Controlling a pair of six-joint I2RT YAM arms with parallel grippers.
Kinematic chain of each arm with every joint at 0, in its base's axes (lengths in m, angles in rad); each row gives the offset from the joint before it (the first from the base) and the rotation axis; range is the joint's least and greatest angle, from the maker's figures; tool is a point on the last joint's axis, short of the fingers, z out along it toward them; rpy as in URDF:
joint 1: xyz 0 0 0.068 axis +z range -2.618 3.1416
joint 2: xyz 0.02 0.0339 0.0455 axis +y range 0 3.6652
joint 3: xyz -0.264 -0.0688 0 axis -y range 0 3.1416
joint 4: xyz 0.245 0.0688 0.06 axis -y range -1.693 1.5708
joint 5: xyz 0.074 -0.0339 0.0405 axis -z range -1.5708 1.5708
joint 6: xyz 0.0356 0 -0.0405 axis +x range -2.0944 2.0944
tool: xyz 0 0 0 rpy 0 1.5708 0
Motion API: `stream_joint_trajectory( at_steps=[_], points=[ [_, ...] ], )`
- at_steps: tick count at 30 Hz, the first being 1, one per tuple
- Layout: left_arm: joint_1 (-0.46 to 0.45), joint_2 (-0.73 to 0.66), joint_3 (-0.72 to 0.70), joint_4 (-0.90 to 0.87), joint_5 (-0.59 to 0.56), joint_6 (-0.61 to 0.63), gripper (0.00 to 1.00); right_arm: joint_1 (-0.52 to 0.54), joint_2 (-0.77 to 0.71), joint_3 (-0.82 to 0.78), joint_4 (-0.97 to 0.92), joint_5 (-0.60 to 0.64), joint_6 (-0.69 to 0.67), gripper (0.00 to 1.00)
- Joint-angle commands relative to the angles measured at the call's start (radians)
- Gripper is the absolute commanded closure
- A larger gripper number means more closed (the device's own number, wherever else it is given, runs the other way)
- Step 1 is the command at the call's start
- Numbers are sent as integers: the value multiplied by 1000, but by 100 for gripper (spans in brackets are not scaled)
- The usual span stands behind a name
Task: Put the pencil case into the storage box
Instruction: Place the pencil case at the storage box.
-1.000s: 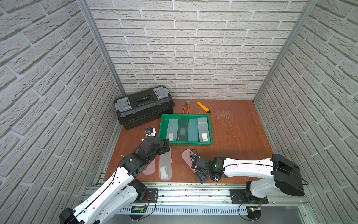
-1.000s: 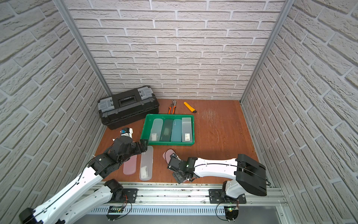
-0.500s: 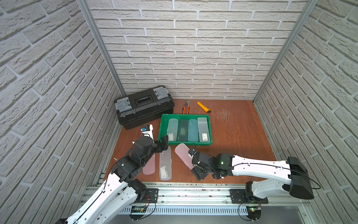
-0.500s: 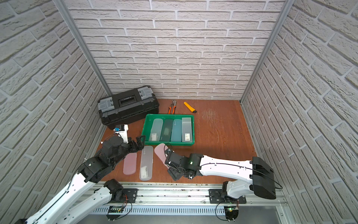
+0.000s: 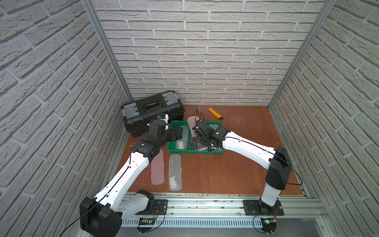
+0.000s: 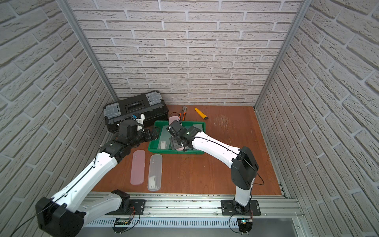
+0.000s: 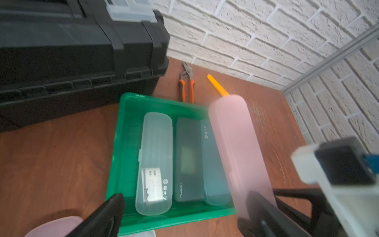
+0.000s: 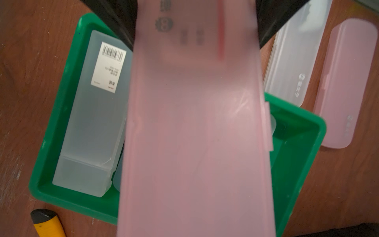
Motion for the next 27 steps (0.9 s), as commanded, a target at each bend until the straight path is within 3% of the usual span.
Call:
stream_joint_trajectory(
  at_steps=[1,8,18,22,27],
  points=[
    [3,-8,-25,77,86,-37,2,-42,38,51,-32,35,62,56],
    [-2,-8,-152,132,137,-102,1,-81,141,59,-10,70,134,59],
    [-14,-20,-162,70,131,-59,1,-94,233,92,15,93,154,55],
    [-15,-19,-164,67,128,-53,1,-95,230,82,29,65,162,28],
    [-15,-17,-164,50,99,-54,1,-93,192,83,17,96,162,12]
  ],
)
